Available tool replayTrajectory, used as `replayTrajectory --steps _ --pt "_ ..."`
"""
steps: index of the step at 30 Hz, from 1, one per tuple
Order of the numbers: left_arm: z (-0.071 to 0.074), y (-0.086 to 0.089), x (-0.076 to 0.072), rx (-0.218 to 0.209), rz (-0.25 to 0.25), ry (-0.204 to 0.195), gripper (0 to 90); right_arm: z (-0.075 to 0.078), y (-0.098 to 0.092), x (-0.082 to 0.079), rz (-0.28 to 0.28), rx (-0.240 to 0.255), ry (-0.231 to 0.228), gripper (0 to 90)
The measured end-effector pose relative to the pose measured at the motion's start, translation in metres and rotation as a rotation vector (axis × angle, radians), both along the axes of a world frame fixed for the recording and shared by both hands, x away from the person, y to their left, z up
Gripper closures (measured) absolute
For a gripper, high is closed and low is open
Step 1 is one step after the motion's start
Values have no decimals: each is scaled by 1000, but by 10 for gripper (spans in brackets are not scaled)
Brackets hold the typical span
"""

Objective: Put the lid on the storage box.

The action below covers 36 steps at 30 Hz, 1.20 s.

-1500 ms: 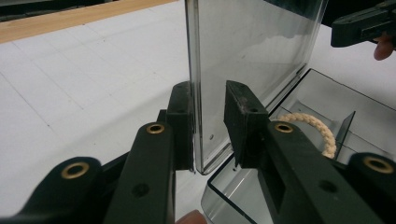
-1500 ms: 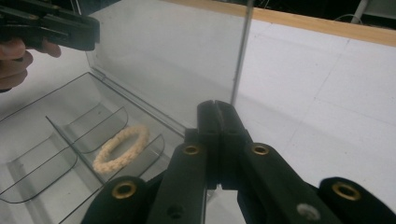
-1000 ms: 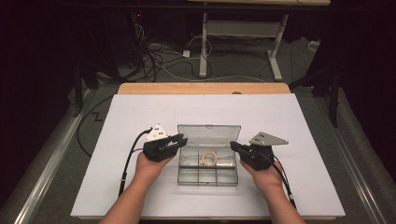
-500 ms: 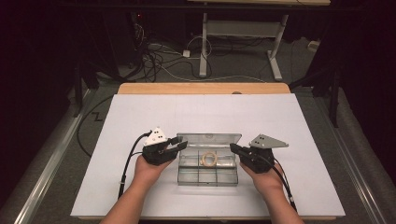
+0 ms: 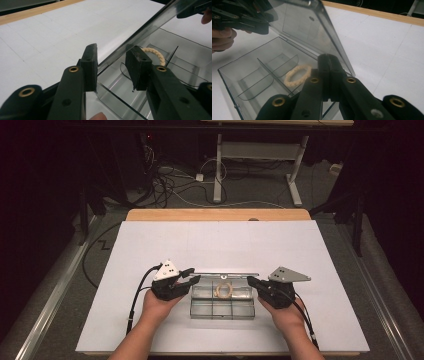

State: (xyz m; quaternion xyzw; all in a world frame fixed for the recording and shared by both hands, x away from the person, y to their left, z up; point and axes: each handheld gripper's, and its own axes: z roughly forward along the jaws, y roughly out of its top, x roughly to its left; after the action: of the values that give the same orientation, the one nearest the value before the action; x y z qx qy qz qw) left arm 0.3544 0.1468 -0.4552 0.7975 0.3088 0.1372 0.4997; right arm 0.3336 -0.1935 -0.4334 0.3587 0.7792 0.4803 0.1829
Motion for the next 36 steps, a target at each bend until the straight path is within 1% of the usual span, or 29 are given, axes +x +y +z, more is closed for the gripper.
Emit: replayTrajectory --steps 5,9,10,11,14,18,20,24,26,28,30,32,35,36 --pt "-2 2 -2 -1 3 9 612 -1 1 -1 4 -5 1 900" --pt "-3 2 -3 9 2 14 611 -2 1 -2 5 -8 4 900" --pt "-3 3 -4 10 3 15 607 -3 1 -2 5 -9 6 900" --pt "-2 3 -4 10 3 21 560 -3 1 -3 6 -10 8 900" --pt "-1 6 -6 13 6 27 561 -5 1 -3 7 -13 8 900" --pt "-2 10 -10 6 7 49 561 -5 1 -4 9 -17 10 900" --pt "-3 13 -13 10 9 58 560 -6 1 -5 10 -17 10 900" --pt "-7 19 -21 9 13 97 560 -7 2 -6 13 -20 12 900" --pt "-8 20 -28 25 2 109 566 -8 2 -7 16 -25 16 900" --pt "-8 23 -35 8 -3 112 623 -9 2 -8 17 -27 16 900" --pt "-9 22 -40 8 -8 104 668 -11 2 -10 18 -26 17 900" --pt "-9 21 -43 -9 -21 101 750 -12 2 -11 19 -29 23 900" --pt "-9 15 -47 -11 -21 104 852 -13 1 -14 19 -33 22 900" --pt "-8 13 -48 -13 -26 105 869 -13 1 -15 18 -32 24 900"
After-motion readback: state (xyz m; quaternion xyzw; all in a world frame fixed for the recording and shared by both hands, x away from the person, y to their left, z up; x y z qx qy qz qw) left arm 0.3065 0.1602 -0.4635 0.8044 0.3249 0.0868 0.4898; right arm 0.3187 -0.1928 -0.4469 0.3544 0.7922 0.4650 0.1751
